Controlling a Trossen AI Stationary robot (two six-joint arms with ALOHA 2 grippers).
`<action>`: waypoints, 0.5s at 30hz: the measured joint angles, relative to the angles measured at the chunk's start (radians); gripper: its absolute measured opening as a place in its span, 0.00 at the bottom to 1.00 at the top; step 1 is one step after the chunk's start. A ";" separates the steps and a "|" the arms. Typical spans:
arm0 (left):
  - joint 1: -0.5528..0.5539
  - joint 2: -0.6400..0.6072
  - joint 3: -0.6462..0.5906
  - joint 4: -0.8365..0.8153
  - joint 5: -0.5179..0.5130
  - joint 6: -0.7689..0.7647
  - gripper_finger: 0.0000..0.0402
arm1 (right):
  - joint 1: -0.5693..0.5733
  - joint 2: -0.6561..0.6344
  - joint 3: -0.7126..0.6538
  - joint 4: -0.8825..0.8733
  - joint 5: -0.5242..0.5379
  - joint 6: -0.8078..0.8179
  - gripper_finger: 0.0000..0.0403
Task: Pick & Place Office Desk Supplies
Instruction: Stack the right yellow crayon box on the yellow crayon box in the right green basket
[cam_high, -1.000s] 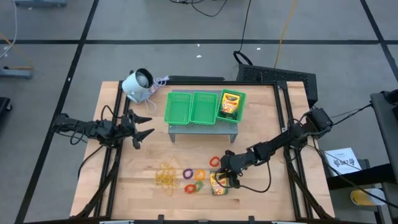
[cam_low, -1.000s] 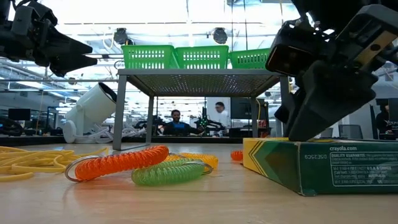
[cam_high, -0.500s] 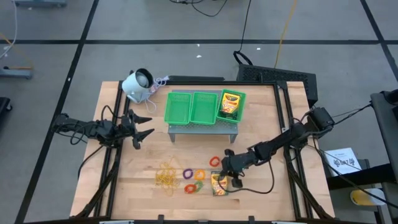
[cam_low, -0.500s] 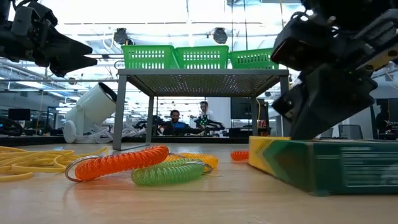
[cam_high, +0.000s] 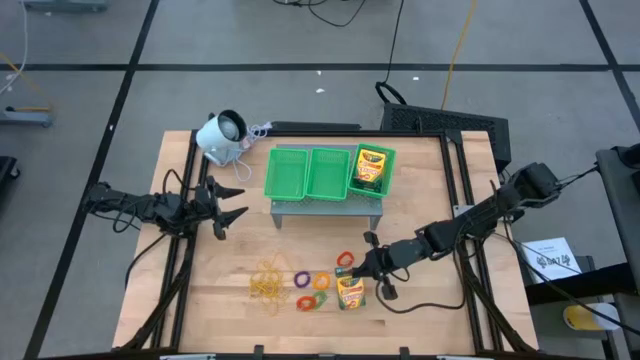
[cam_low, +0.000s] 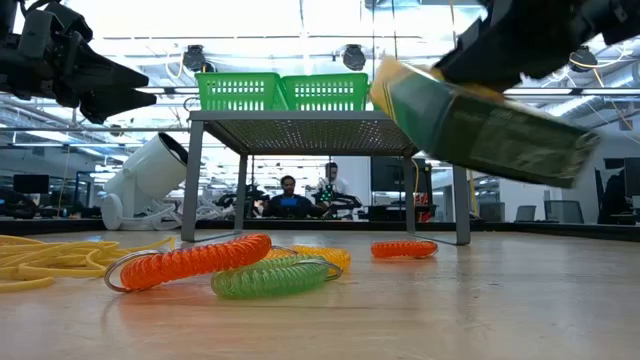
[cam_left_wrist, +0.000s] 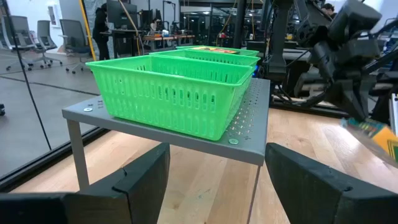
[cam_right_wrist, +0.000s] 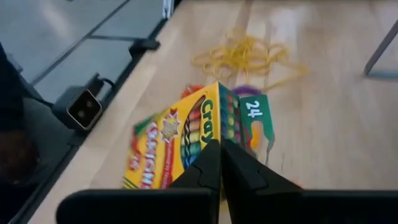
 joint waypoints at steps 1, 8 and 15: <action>0.000 0.000 0.000 0.000 0.000 0.000 0.67 | 0.000 -0.014 0.000 0.000 0.001 -0.007 0.00; 0.000 0.000 0.000 -0.001 0.000 0.000 0.67 | -0.011 -0.131 0.000 0.000 0.026 -0.071 0.00; 0.000 0.000 0.000 0.000 0.000 0.000 0.67 | -0.086 -0.303 0.006 -0.059 0.021 -0.111 0.00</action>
